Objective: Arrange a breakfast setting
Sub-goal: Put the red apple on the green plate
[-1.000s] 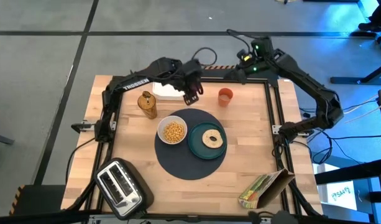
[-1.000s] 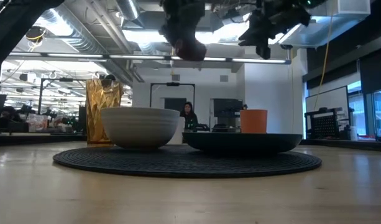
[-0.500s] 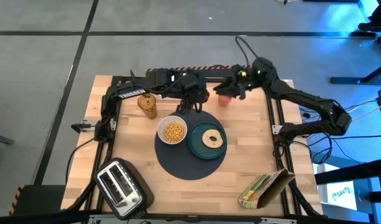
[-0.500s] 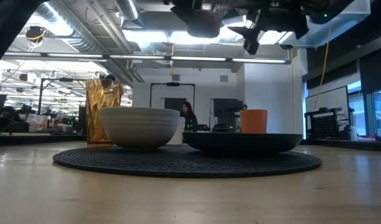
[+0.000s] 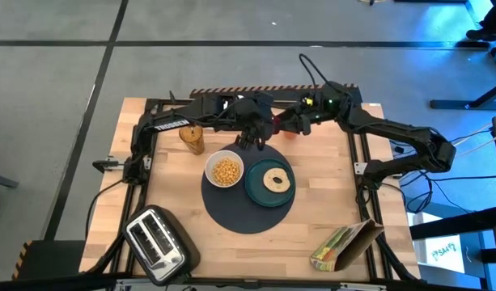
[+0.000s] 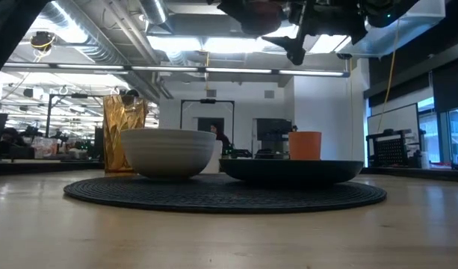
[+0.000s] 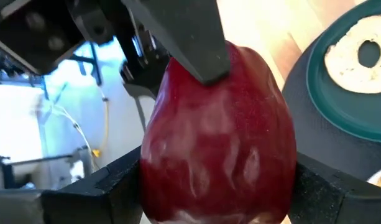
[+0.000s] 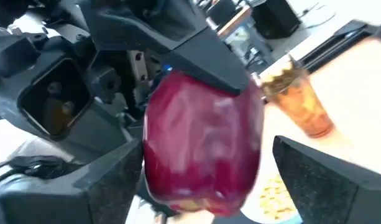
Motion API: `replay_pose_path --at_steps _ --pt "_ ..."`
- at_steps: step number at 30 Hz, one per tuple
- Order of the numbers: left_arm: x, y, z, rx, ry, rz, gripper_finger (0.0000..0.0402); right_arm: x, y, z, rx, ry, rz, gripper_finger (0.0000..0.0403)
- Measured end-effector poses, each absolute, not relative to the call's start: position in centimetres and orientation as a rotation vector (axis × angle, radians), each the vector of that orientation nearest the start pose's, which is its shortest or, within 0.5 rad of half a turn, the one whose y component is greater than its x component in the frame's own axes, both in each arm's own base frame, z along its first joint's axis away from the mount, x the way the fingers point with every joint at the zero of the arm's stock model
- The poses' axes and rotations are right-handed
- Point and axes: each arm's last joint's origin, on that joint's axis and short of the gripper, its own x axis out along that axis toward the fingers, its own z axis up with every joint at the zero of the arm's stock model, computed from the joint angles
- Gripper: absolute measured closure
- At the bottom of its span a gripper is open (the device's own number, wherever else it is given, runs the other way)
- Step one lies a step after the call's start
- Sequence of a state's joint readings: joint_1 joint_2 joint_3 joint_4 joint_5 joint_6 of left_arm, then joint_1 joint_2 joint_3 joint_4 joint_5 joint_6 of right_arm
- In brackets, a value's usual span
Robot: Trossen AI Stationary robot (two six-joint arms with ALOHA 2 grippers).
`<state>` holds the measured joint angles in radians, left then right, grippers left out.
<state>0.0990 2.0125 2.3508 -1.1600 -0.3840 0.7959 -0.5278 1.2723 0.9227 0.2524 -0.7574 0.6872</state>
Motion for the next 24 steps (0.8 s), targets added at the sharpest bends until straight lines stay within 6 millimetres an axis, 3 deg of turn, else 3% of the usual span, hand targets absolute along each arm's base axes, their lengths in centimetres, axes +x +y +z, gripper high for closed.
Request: replay_pose_path --at_steps 9,18,24 --pt "40.73 4.75 41.26 0.881 0.938 0.088 0.0112 25.53 -12.03 32.31 0.759 0.158 0.302 0.0102" --pt "40.86 4.66 41.42 0.899 0.920 0.089 0.0111 25.50 -12.01 32.34 0.772 0.161 0.310 0.0117" --pt "40.85 4.66 41.42 0.901 0.923 0.096 0.0105 25.51 -12.00 32.37 0.764 0.158 0.313 0.0175"
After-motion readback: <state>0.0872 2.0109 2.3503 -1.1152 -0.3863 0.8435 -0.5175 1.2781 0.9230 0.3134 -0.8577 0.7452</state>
